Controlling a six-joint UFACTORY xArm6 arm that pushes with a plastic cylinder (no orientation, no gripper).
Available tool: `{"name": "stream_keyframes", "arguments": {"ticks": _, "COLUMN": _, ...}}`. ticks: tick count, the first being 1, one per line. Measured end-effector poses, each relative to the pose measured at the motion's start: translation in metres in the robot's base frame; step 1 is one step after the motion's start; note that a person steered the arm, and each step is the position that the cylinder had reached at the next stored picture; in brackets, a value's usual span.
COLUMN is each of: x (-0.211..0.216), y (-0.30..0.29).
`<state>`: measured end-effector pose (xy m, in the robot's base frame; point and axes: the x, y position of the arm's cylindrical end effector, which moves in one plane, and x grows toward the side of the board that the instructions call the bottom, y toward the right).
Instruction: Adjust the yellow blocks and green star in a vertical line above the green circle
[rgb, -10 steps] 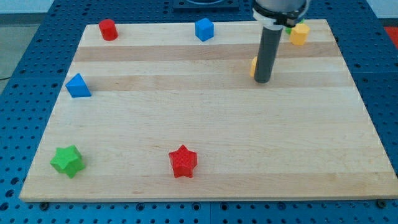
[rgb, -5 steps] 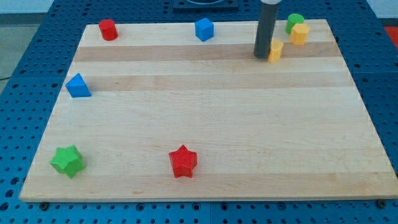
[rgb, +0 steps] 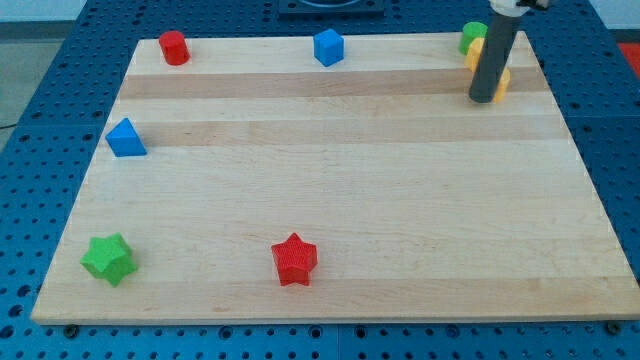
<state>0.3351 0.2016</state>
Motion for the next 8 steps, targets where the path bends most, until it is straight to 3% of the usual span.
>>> {"name": "stream_keyframes", "arguments": {"ticks": 2, "x": 0.029, "y": 0.011}}
{"name": "stream_keyframes", "arguments": {"ticks": 7, "x": -0.027, "y": 0.027}}
{"name": "stream_keyframes", "arguments": {"ticks": 8, "x": -0.014, "y": 0.016}}
